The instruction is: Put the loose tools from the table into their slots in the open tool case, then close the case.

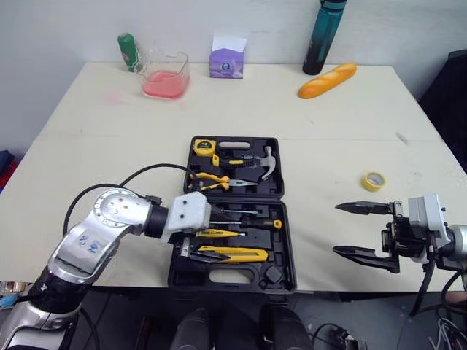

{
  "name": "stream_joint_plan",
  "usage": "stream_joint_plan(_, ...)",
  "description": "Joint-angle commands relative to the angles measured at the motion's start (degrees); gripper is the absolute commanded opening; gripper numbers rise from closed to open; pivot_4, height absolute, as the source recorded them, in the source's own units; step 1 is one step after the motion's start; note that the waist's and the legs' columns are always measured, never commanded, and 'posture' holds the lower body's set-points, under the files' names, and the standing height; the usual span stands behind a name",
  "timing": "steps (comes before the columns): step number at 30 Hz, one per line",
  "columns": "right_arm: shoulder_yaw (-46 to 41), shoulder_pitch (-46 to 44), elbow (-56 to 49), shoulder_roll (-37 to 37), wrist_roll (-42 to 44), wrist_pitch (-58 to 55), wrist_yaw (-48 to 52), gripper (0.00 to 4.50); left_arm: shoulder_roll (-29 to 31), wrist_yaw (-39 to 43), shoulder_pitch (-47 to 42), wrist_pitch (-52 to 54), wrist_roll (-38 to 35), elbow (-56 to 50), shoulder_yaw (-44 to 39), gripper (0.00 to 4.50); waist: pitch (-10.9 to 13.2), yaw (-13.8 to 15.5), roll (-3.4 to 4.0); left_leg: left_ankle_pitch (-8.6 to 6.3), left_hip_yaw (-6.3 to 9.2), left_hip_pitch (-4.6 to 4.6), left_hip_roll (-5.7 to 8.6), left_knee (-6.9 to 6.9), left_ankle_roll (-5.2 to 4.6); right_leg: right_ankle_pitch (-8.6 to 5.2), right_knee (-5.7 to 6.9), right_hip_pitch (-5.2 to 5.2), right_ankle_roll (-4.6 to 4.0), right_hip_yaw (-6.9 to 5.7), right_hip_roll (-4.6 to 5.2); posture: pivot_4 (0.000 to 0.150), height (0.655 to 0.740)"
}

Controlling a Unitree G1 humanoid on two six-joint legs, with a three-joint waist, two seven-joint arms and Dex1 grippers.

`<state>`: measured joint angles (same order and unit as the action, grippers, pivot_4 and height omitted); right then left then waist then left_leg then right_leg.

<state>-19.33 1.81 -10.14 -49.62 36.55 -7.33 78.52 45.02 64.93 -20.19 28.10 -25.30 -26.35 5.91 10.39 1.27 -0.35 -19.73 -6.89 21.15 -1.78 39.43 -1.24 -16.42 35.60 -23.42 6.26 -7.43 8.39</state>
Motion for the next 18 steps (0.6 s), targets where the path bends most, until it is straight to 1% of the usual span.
stream_joint_plan(1,-2.6,0.2,0.6,0.1,0.1,2.3,0.5,4.50,0.1,-0.3,2.1,-1.4,-2.7,-2.4,-3.5,3.99,0.0,0.0,0.00,0.00,0.00,0.00,0.00,0.00,0.00,0.00,-0.01,0.00,0.00,0.00,0.00,0.150,0.7400)
stream_joint_plan(3,-2.6,0.3,0.9,0.3,0.0,2.9,0.2,4.50,-1.2,-1.1,3.0,-2.5,-3.8,-2.4,-4.6,3.99,0.0,0.1,0.00,0.00,0.00,0.00,0.02,0.01,0.00,0.00,-0.01,0.01,0.00,0.01,0.02,0.150,0.7400)
stream_joint_plan(4,-2.5,0.3,1.0,0.3,-0.1,3.1,0.3,4.50,-1.9,-1.4,3.2,-3.1,-4.2,-2.4,-5.0,3.47,0.0,0.2,0.00,0.00,0.00,0.01,0.02,0.01,-0.01,0.00,-0.01,0.01,0.00,0.00,0.02,0.150,0.7400)
stream_joint_plan(5,-2.5,0.3,1.1,0.3,-0.2,3.2,0.3,4.50,-2.4,-1.6,3.3,-3.5,-4.5,-2.3,-5.3,3.18,0.0,0.2,0.00,0.00,0.01,0.01,0.03,0.01,-0.01,0.00,-0.01,0.02,0.01,-0.01,0.03,0.150,0.7400)
stream_joint_plan(6,-2.4,0.2,1.3,0.3,-0.2,3.3,0.3,4.50,-2.8,-1.7,3.4,-3.4,-5.1,-2.3,-5.4,2.80,0.0,0.2,0.00,-0.01,0.03,0.02,0.03,0.04,-0.01,0.00,-0.01,0.03,0.01,-0.02,0.03,0.150,0.7400)
stream_joint_plan(8,-2.3,-0.1,2.0,0.4,-0.5,3.7,0.3,4.50,-3.3,-2.2,3.7,-3.7,-4.7,-2.2,-4.8,1.83,0.0,0.1,0.00,-0.01,0.03,0.03,0.03,0.06,-0.02,0.01,-0.01,0.04,0.02,-0.01,0.03,0.150,0.7400)
stream_joint_plan(12,-2.1,-0.7,2.7,0.4,-0.8,4.3,0.3,4.50,-3.9,-2.9,4.2,-4.6,-3.3,-1.8,-3.1,0.10,0.0,0.1,0.00,-0.01,0.02,0.02,0.02,0.06,-0.01,0.01,-0.01,0.04,0.02,-0.02,0.02,0.150,0.7400)
stream_joint_plan(13,-2.0,-0.8,2.9,0.4,-0.9,4.4,0.4,4.50,-4.0,-2.8,4.3,-4.9,-2.9,-1.6,-2.6,0.04,0.0,0.1,0.00,-0.01,0.02,0.01,0.02,0.06,-0.01,0.01,-0.01,0.04,0.01,-0.02,0.02,0.150,0.7400)
stream_joint_plan(18,-1.8,-1.3,3.7,0.2,-1.2,4.7,0.5,4.50,-5.1,-3.6,4.7,-6.0,-1.3,-0.9,-0.1,0.04,0.0,0.1,0.00,-0.02,0.02,0.01,0.02,0.06,-0.01,0.01,-0.02,0.03,0.02,-0.01,0.02,0.150,0.7400)
